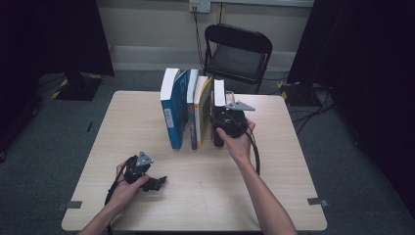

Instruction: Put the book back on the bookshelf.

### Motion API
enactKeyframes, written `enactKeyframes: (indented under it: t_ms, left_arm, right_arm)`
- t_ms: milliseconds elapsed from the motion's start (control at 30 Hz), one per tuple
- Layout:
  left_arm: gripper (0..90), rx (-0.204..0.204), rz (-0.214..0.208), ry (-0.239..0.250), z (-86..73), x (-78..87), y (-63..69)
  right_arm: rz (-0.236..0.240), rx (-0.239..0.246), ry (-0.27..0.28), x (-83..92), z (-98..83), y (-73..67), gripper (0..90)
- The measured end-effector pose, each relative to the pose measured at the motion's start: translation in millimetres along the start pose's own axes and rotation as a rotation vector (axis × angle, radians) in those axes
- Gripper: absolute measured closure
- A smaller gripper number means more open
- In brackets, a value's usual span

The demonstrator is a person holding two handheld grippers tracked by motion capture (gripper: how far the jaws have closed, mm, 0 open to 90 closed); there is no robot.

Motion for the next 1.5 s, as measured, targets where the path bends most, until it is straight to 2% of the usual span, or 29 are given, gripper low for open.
enactKeyframes:
  t_ms: [100,200,433,500,600,733,867,933,1000,1100,1233,1333,1433,1500]
  left_arm:
    - [0.0,0.0,0.0,-0.001,0.0,0.0,0.0]
    - [0.0,0.0,-0.001,0.0,0.0,0.0,0.0]
    - [0.0,0.0,0.0,-0.001,0.0,0.0,0.0]
    - [0.0,0.0,-0.001,-0.001,0.0,0.0,0.0]
    - [0.0,0.0,-0.001,0.0,0.0,0.0,0.0]
    - [0.0,0.001,0.001,0.0,0.0,0.0,-0.1]
    - [0.0,0.014,0.023,0.0,0.0,0.1,-3.0]
    - [0.0,0.031,0.027,0.004,0.1,-0.2,-2.9]
    - [0.0,0.031,0.027,0.004,0.1,-0.2,-3.0]
    - [0.0,0.031,0.028,0.005,0.1,-0.3,-3.0]
    - [0.0,0.031,0.028,0.005,0.1,-0.3,-3.0]
    - [0.0,0.031,0.027,0.005,0.1,-0.3,-3.0]
    - [0.0,0.028,0.032,0.0,-0.1,0.1,-4.1]
    - [0.0,0.032,0.035,-0.001,-0.3,0.2,-4.5]
  right_arm:
    - [-0.007,-0.008,-0.02,-2.3,-6.9,2.1,40.4]
    - [0.003,-0.014,-0.023,-2.4,-8.5,2.8,41.3]
    - [-0.014,-0.016,-0.029,-1.7,-8.4,0.7,41.4]
    - [-0.006,-0.016,-0.024,-1.6,-8.6,1.7,39.9]
    - [0.006,-0.013,-0.015,0.0,-8.6,1.5,32.8]
    - [0.027,-0.019,-0.028,5.6,-11.4,1.5,26.9]
    - [0.056,-0.045,-0.025,17.4,-14.4,6.6,22.3]
    - [0.06,-0.044,-0.035,25.3,-17.2,8.0,19.2]
    - [0.065,-0.039,-0.044,34.0,-21.6,9.7,17.0]
    - [0.091,-0.071,-0.043,47.1,-30.2,14.4,14.7]
    - [0.086,-0.085,-0.062,62.2,-45.6,22.4,14.1]
    - [0.089,-0.13,-0.08,73.0,-58.2,29.8,14.8]
    - [0.066,-0.139,-0.109,80.9,-75.1,39.4,15.1]
    - [0.068,-0.154,-0.117,87.1,-87.3,43.8,15.2]
Point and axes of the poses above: each handheld gripper's, and its own axes: x roughly backward along the jaws, z roughly out of its top, y roughly to its right, the point moved 7 cm from there along -x, roughly forward along the jaws, and after that the axes turned 2 degrees about z, right-handed, at the moved point
